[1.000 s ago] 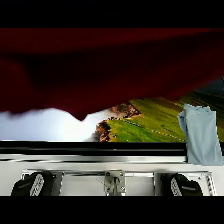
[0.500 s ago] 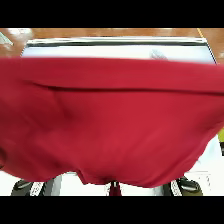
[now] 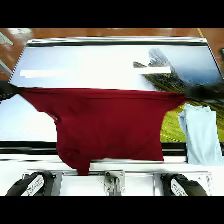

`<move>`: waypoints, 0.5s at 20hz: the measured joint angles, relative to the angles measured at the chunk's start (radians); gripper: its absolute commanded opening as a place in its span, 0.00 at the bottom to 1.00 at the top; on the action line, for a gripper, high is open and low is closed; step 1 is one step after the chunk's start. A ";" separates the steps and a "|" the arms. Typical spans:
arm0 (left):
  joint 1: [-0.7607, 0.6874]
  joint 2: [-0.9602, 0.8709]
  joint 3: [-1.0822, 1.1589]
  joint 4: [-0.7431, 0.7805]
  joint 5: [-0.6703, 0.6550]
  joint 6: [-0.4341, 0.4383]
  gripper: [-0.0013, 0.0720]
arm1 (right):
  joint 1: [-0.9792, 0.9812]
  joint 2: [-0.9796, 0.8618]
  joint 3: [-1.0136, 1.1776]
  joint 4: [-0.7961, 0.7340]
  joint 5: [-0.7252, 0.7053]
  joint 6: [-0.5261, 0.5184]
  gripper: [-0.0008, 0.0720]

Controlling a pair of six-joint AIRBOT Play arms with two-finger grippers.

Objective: Fold the shirts.

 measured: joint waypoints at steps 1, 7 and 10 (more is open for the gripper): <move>-0.025 -0.052 -0.014 0.001 0.055 0.008 0.07 | 0.021 -0.060 -0.011 0.003 -0.097 -0.006 0.10; -0.184 -0.294 -0.045 -0.005 0.422 0.089 0.07 | 0.138 -0.344 -0.036 0.026 -0.735 -0.035 0.10; -0.238 -0.386 -0.049 -0.013 0.620 0.103 0.07 | 0.150 -0.436 -0.039 0.031 -0.974 -0.034 0.10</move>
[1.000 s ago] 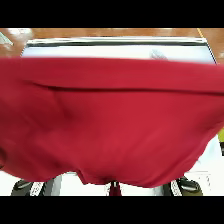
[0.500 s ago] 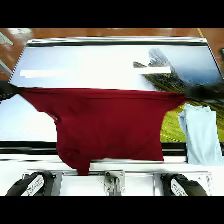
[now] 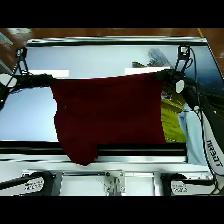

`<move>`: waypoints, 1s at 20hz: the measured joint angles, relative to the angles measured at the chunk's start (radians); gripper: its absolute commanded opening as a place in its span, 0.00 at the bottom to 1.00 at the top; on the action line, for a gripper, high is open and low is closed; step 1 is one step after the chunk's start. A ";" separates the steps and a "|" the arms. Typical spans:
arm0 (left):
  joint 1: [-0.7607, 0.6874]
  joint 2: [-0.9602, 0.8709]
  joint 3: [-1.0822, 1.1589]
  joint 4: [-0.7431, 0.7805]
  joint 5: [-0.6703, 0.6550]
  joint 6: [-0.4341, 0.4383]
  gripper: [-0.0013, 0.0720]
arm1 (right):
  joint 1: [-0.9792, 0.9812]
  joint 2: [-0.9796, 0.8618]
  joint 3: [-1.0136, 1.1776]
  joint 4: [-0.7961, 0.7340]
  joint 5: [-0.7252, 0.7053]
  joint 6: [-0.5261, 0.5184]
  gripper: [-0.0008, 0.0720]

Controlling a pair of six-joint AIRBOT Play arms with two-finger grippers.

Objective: Fold the shirts.

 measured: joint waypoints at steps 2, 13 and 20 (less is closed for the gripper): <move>-0.023 -0.053 -0.001 -0.002 0.084 0.004 0.07 | 0.000 -0.051 -0.001 0.006 -0.079 0.010 0.10; -0.040 -0.178 0.023 0.020 -0.160 -0.042 0.07 | -0.050 -0.072 -0.001 0.048 0.316 0.058 0.10; -0.047 -0.249 0.034 0.129 -0.477 -0.206 0.66 | -0.068 -0.103 -0.002 0.086 0.693 0.080 0.60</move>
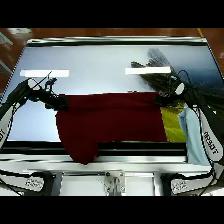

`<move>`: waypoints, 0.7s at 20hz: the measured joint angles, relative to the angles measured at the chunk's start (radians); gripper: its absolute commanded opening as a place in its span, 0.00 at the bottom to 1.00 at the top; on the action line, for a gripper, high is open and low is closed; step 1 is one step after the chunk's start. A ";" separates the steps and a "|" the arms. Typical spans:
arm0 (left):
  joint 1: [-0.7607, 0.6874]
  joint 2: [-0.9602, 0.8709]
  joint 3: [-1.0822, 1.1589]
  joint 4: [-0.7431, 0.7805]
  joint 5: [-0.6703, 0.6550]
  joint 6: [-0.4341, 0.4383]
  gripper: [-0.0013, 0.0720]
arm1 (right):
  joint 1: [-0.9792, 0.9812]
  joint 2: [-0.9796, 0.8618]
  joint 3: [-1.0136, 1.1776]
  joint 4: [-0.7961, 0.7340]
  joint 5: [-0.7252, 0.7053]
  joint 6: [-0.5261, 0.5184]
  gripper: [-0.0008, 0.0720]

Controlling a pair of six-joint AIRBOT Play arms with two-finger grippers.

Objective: Fold the shirts.

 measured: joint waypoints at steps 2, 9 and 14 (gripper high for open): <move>0.003 -0.006 0.003 0.008 -0.042 -0.021 0.76 | -0.004 0.004 0.000 0.017 0.039 0.002 0.83; 0.143 0.188 -0.021 0.006 -0.234 0.018 0.99 | -0.163 0.192 -0.005 -0.146 0.317 -0.042 0.83; 0.310 0.406 -0.381 -0.074 -0.279 0.087 0.98 | -0.439 0.331 -0.082 0.025 0.452 -0.168 0.83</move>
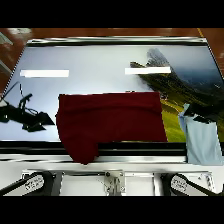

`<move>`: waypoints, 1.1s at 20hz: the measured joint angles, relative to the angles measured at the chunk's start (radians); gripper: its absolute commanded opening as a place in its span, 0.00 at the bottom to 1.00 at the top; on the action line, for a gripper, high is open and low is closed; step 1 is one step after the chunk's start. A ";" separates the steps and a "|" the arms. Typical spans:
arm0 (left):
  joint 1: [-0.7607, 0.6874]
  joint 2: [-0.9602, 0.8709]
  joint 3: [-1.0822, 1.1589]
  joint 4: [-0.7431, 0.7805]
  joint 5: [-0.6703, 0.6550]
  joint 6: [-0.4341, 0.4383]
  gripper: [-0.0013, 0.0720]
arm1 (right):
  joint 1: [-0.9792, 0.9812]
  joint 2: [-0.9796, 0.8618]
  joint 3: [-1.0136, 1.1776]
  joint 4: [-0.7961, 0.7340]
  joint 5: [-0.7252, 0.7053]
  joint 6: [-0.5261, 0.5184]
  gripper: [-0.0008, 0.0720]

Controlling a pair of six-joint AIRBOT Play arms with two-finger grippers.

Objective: Fold the shirts.

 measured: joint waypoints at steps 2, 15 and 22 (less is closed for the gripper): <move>0.041 0.053 -0.151 -0.060 0.019 0.044 0.98 | -0.067 0.032 -0.040 0.054 0.013 -0.027 0.83; -0.116 0.076 -0.442 -0.224 0.311 0.124 0.38 | -0.092 0.068 -0.117 0.170 0.045 -0.021 0.83; -0.177 0.055 -0.444 -0.269 0.333 0.128 0.07 | -0.090 0.066 -0.195 0.146 0.045 -0.004 0.83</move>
